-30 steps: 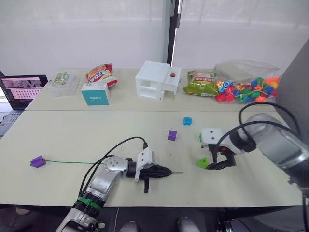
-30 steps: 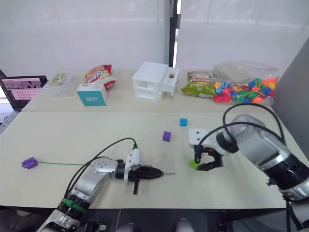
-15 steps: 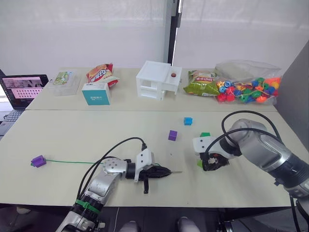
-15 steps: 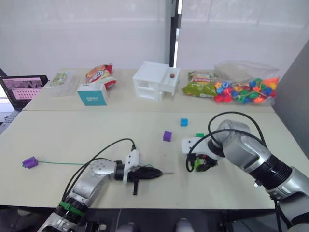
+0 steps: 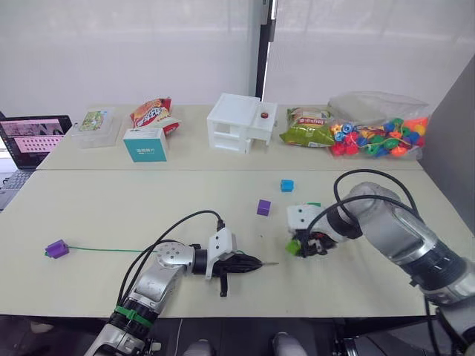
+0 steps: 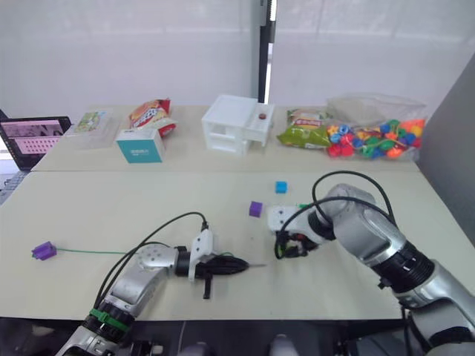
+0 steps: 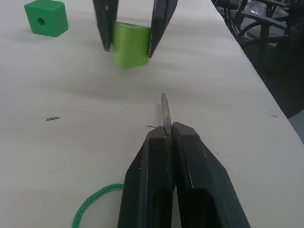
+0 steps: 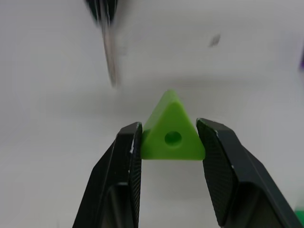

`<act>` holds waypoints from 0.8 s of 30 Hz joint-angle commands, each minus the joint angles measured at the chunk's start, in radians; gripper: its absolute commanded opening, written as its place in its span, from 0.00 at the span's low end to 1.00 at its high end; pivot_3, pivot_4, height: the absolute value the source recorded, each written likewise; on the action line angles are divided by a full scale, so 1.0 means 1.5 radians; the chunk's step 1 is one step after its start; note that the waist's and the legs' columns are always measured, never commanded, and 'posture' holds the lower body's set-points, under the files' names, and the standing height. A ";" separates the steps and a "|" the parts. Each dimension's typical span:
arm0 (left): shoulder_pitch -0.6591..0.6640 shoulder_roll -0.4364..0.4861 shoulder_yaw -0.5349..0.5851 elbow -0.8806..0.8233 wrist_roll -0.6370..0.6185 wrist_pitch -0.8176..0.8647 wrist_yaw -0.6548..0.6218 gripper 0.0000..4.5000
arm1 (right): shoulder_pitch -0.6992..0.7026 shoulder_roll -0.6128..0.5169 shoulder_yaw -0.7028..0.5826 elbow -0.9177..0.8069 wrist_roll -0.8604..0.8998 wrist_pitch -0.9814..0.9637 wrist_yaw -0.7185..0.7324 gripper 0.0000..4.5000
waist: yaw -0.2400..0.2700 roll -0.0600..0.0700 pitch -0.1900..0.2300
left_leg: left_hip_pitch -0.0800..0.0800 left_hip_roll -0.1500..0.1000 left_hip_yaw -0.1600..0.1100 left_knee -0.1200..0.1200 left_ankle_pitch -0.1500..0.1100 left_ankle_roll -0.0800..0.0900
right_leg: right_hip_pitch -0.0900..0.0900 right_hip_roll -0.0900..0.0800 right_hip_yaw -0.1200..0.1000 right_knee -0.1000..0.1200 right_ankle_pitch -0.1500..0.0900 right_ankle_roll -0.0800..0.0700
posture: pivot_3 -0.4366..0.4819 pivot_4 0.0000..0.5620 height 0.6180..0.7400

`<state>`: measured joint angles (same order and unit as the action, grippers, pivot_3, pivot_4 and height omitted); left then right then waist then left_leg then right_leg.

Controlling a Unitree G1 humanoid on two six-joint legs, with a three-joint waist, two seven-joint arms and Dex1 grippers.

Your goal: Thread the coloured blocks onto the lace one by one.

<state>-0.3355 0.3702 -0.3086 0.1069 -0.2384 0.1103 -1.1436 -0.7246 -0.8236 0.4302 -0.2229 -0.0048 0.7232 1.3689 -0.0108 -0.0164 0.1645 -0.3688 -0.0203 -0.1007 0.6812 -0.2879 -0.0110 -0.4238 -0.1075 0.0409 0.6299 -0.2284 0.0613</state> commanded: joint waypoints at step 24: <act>-0.014 0.032 0.015 -0.019 -0.011 0.014 -0.031 0.00 | 0.369 0.140 -0.278 0.275 0.203 -0.537 -0.073 0.28 | -0.002 0.000 0.000 | 0.003 0.000 0.001 0.000 0.000 0.000 | 0.003 0.000 0.001 0.000 0.000 0.000 | 0.48 0.27 1.00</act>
<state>-0.3446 0.4143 -0.3033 0.1040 -0.2385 0.1332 -1.1831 -0.1773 -0.6141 0.0256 0.1560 0.2951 -0.0665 1.2532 -0.0142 -0.0166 0.1644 -0.3635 -0.0206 -0.0986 0.6809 -0.2879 -0.0109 -0.4189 -0.1078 0.0423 0.6302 -0.2281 0.0619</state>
